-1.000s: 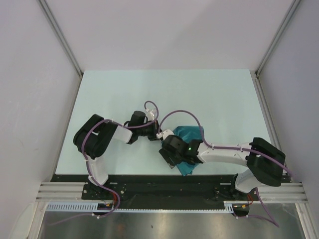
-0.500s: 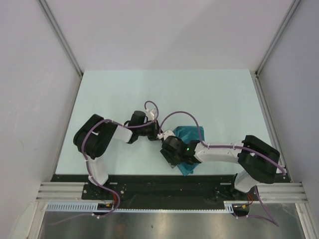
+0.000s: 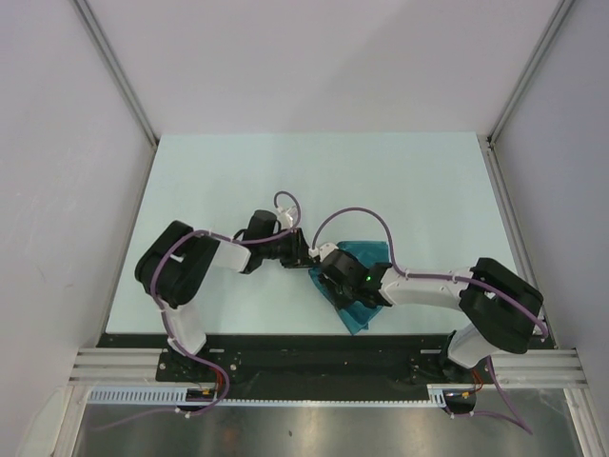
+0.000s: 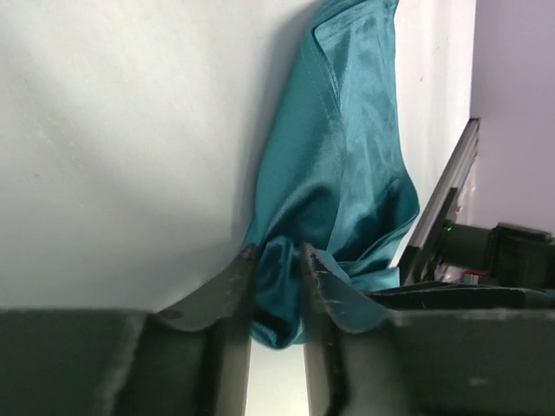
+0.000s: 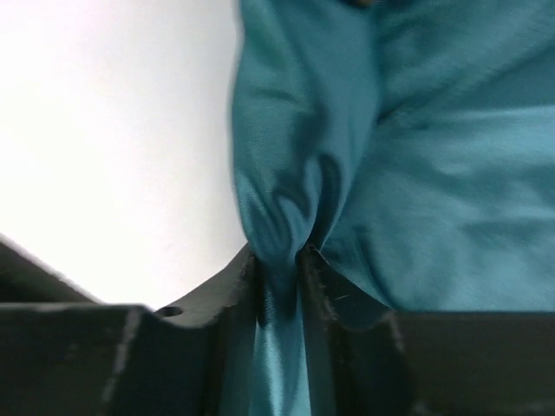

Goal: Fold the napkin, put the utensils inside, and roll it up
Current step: Roll the napkin with the utensil

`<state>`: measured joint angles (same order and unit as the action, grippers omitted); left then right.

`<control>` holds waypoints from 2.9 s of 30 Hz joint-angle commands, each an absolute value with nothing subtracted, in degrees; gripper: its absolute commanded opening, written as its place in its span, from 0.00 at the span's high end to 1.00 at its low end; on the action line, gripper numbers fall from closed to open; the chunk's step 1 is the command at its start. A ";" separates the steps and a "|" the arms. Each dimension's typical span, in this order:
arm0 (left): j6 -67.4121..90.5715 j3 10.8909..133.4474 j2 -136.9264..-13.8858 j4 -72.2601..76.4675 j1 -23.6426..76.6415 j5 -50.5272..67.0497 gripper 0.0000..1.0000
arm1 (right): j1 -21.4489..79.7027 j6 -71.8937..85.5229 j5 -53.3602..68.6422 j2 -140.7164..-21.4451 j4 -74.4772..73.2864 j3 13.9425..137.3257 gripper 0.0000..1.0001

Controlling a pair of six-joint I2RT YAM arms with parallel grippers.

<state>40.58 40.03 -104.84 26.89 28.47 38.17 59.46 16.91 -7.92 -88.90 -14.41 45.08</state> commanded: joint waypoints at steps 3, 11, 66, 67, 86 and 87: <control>38.24 39.03 -97.65 22.86 24.88 38.06 0.38 | 56.43 17.49 14.81 -91.94 -10.29 38.85 0.76; 33.40 35.87 -90.88 19.51 23.82 34.80 0.27 | 45.11 16.43 35.49 -91.58 2.25 34.64 0.78; 32.78 38.50 -102.40 22.69 30.94 42.46 1.00 | 27.07 14.95 65.66 -112.86 3.89 46.40 0.60; 32.78 38.84 -102.39 21.98 30.85 41.93 1.00 | 26.90 14.51 64.26 -111.02 2.56 46.67 0.55; 36.74 41.13 -102.48 15.56 30.76 35.60 1.00 | 59.22 15.55 -14.13 -83.41 -17.23 47.55 0.28; 36.65 41.22 -102.48 15.47 30.76 35.60 1.00 | 60.63 15.90 -18.07 -84.02 -17.23 47.64 0.28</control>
